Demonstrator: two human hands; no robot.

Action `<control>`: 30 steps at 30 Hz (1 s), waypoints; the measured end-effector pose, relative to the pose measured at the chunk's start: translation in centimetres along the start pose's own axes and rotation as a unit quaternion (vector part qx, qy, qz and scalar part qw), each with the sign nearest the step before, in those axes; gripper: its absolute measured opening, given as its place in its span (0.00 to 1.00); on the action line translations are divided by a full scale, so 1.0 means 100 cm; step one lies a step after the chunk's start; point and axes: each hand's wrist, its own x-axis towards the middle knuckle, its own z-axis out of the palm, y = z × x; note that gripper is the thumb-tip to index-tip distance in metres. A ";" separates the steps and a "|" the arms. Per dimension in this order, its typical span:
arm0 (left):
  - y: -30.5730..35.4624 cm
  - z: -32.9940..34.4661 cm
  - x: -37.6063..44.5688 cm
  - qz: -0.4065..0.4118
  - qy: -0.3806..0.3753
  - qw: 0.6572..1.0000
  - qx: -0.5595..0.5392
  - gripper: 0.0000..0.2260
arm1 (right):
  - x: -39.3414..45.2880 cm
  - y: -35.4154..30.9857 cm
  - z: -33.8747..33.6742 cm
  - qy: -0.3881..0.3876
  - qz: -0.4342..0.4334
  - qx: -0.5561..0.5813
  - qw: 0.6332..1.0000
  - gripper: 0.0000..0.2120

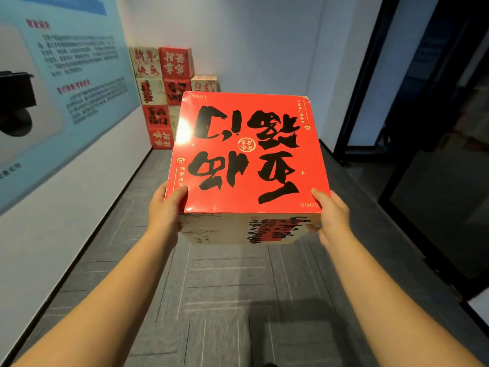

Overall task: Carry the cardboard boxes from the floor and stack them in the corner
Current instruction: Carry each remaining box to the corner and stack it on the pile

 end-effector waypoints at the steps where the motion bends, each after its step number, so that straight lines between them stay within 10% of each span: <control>1: -0.002 0.012 0.017 0.001 0.003 1.000 0.000 0.06 | 0.024 0.000 0.006 -0.001 -0.001 0.001 1.000 0.15; 30: 0.040 0.293 0.595 -0.013 0.006 0.998 -0.063 0.07 | 0.610 -0.073 0.273 -0.051 -0.019 0.002 0.999 0.07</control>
